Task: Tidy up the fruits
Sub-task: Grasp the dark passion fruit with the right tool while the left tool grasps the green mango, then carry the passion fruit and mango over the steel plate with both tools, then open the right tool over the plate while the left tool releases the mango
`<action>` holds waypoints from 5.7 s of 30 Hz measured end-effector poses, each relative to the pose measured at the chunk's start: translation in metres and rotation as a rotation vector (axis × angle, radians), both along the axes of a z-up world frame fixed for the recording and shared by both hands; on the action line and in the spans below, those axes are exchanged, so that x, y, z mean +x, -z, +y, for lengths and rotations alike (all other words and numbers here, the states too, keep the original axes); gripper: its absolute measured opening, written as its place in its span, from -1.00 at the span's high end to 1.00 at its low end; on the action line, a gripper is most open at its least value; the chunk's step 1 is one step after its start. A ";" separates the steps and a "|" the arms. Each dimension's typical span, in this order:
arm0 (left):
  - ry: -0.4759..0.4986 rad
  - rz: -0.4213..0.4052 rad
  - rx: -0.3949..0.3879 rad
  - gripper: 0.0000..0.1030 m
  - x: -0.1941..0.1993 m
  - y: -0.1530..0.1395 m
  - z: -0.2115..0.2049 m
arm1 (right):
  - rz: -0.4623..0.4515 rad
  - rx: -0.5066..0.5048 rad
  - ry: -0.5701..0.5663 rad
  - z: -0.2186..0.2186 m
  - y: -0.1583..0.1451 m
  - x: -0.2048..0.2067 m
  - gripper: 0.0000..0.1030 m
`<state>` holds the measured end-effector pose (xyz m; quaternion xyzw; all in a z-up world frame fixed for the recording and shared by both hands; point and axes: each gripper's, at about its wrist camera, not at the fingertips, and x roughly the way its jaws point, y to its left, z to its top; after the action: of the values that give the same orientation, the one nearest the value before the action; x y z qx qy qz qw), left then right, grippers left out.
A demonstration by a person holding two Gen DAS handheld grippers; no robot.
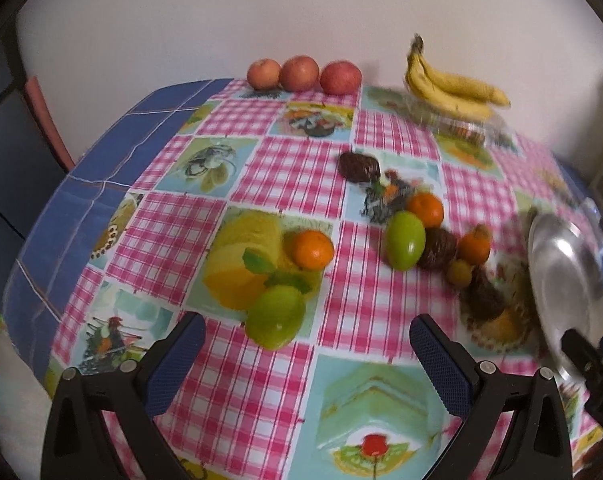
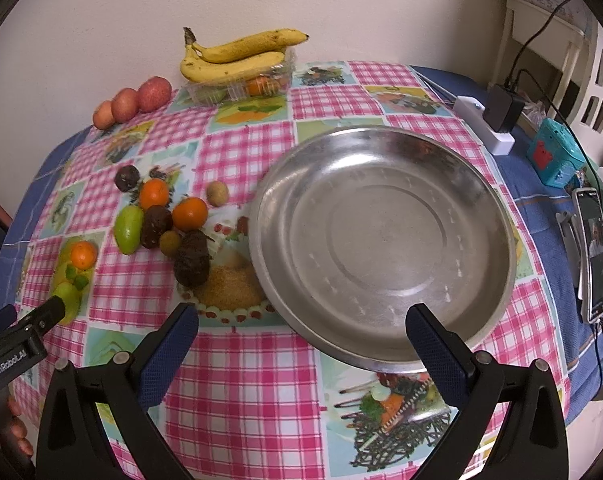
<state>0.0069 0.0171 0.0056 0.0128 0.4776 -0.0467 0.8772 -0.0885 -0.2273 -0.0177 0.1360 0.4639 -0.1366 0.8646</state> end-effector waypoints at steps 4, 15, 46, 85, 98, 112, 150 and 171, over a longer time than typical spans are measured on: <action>-0.040 -0.037 -0.043 -1.00 0.003 -0.004 0.008 | -0.046 0.037 -0.039 0.009 -0.004 0.006 -1.00; -0.034 0.040 -0.121 -1.00 0.014 0.010 0.017 | -0.152 0.145 -0.114 0.019 -0.017 0.033 -0.78; -0.182 0.173 -0.168 -0.01 0.034 0.047 0.054 | 0.046 0.218 -0.213 0.036 0.040 0.083 0.18; 0.007 0.058 -0.247 0.05 0.028 -0.019 -0.024 | -0.132 0.162 0.007 -0.038 -0.016 0.063 0.36; 0.338 0.091 -0.217 0.05 0.023 -0.014 -0.172 | -0.103 0.153 0.290 -0.140 -0.008 0.028 0.36; 0.502 0.101 -0.125 0.05 0.014 0.035 -0.247 | -0.080 0.237 0.343 -0.174 0.020 0.029 0.36; 0.393 0.184 -0.313 -0.13 0.029 0.018 -0.206 | 0.026 0.200 0.404 -0.184 0.019 0.012 0.33; -0.157 0.055 -0.117 -0.99 0.070 -0.004 -0.049 | -0.010 0.152 0.229 -0.127 0.000 0.035 -0.52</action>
<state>0.0772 -0.0317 0.0096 -0.0773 0.4973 -0.0059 0.8641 -0.0539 -0.3540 -0.0172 0.2536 0.4502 -0.1982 0.8329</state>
